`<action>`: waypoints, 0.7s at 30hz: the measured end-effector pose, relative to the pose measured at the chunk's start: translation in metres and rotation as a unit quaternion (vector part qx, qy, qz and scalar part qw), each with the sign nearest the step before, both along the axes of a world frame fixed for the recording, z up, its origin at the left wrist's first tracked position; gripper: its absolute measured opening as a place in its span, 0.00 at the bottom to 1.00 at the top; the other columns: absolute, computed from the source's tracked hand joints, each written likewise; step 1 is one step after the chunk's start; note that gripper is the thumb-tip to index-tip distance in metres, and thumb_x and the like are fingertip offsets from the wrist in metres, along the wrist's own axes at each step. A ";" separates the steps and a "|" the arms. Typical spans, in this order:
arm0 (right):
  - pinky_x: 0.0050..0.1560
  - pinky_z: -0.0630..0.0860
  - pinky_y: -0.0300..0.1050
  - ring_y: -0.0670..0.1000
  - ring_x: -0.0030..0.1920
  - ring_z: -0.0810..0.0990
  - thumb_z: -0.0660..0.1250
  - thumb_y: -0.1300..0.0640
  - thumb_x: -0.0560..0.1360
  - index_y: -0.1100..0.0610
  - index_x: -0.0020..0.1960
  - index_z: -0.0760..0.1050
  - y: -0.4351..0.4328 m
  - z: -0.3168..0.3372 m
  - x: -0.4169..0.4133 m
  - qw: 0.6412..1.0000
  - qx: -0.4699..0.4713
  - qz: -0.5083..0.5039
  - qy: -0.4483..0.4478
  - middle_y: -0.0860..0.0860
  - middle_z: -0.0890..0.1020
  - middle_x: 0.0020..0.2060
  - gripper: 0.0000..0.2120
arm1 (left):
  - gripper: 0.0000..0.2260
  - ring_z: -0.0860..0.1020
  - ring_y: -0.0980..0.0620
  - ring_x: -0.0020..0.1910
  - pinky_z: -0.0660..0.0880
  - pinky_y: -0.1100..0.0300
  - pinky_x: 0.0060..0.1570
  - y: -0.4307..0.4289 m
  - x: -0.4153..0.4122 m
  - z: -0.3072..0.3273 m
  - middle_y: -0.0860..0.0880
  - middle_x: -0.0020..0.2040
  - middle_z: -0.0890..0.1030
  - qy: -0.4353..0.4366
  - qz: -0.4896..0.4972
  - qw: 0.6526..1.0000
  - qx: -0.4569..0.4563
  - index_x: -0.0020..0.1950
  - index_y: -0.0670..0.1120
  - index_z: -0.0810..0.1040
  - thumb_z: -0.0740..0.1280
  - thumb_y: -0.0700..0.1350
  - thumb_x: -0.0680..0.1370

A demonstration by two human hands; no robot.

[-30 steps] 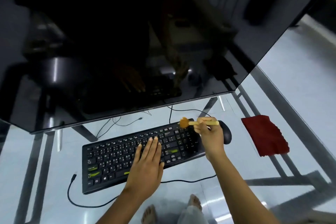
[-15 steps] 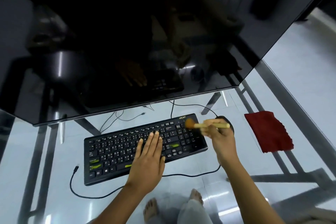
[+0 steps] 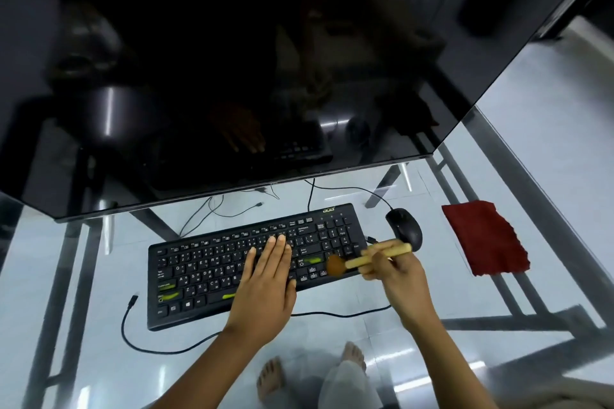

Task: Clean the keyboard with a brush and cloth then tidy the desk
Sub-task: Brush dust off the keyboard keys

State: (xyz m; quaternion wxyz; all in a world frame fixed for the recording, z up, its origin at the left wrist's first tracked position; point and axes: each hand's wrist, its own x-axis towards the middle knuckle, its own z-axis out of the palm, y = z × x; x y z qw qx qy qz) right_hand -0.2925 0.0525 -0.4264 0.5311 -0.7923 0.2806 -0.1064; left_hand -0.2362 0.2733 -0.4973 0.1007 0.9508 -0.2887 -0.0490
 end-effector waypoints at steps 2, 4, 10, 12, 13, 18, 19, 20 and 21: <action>0.41 0.77 0.35 0.46 0.39 0.82 0.64 0.64 0.78 0.55 0.46 0.77 0.001 0.000 -0.004 0.998 -0.068 -0.011 -0.008 0.46 0.84 0.37 0.06 | 0.26 0.55 0.48 0.76 0.52 0.45 0.71 0.000 0.000 0.001 0.45 0.76 0.59 0.001 0.002 1.000 -0.001 0.75 0.41 0.62 0.53 0.52 0.80; 0.43 0.78 0.40 0.46 0.41 0.83 0.65 0.62 0.78 0.50 0.46 0.76 -0.005 0.004 -0.005 0.996 -0.078 -0.042 -0.031 0.46 0.84 0.39 0.08 | 0.26 0.56 0.47 0.76 0.53 0.45 0.71 -0.001 0.000 0.002 0.44 0.76 0.61 -0.005 0.003 1.000 0.005 0.74 0.41 0.64 0.53 0.52 0.80; 0.41 0.75 0.30 0.44 0.38 0.82 0.64 0.64 0.78 0.56 0.45 0.76 -0.014 0.007 0.004 0.998 -0.063 -0.020 -0.009 0.47 0.83 0.36 0.06 | 0.26 0.64 0.44 0.73 0.65 0.40 0.68 -0.006 0.001 0.008 0.42 0.73 0.67 -0.001 0.010 0.999 0.039 0.71 0.39 0.70 0.53 0.52 0.77; 0.41 0.77 0.36 0.48 0.37 0.83 0.63 0.64 0.78 0.59 0.46 0.76 -0.015 0.008 0.009 0.999 -0.016 -0.024 -0.018 0.52 0.84 0.37 0.05 | 0.26 0.64 0.44 0.73 0.66 0.40 0.67 -0.007 0.001 0.008 0.42 0.73 0.67 0.000 0.013 0.999 0.037 0.71 0.39 0.69 0.53 0.51 0.77; 0.39 0.78 0.38 0.50 0.36 0.84 0.62 0.64 0.78 0.61 0.46 0.76 -0.014 0.007 0.010 1.000 0.003 -0.007 0.003 0.53 0.85 0.36 0.05 | 0.26 0.63 0.44 0.73 0.66 0.40 0.67 -0.007 0.000 0.008 0.42 0.73 0.66 0.000 0.013 0.999 0.037 0.71 0.39 0.69 0.53 0.51 0.77; 0.43 0.79 0.39 0.47 0.38 0.83 0.63 0.63 0.78 0.57 0.47 0.76 -0.016 0.004 0.020 0.997 -0.024 -0.067 -0.029 0.50 0.84 0.38 0.04 | 0.26 0.63 0.44 0.74 0.64 0.41 0.69 -0.004 0.000 0.007 0.42 0.74 0.65 -0.009 0.002 0.999 0.039 0.72 0.39 0.67 0.52 0.52 0.78; 0.42 0.80 0.40 0.48 0.37 0.84 0.63 0.63 0.79 0.60 0.48 0.76 -0.017 0.003 0.024 0.998 0.004 -0.055 -0.029 0.50 0.84 0.37 0.04 | 0.26 0.62 0.44 0.74 0.62 0.42 0.70 -0.005 0.000 0.007 0.42 0.74 0.65 -0.011 0.001 0.999 0.038 0.72 0.39 0.67 0.52 0.52 0.78; 0.40 0.80 0.39 0.47 0.36 0.83 0.63 0.63 0.79 0.62 0.48 0.76 -0.015 0.003 0.027 0.999 0.022 -0.040 -0.018 0.50 0.84 0.36 0.04 | 0.26 0.62 0.45 0.74 0.59 0.43 0.70 -0.005 0.000 0.007 0.42 0.74 0.64 -0.011 0.000 0.999 0.037 0.72 0.39 0.67 0.52 0.52 0.78; 0.40 0.79 0.36 0.46 0.37 0.83 0.64 0.64 0.79 0.62 0.48 0.76 -0.011 0.004 0.030 1.000 0.000 -0.025 -0.009 0.49 0.83 0.36 0.03 | 0.26 0.62 0.45 0.74 0.57 0.44 0.69 -0.004 0.000 0.006 0.42 0.74 0.64 -0.011 -0.002 0.999 0.038 0.72 0.39 0.67 0.52 0.52 0.78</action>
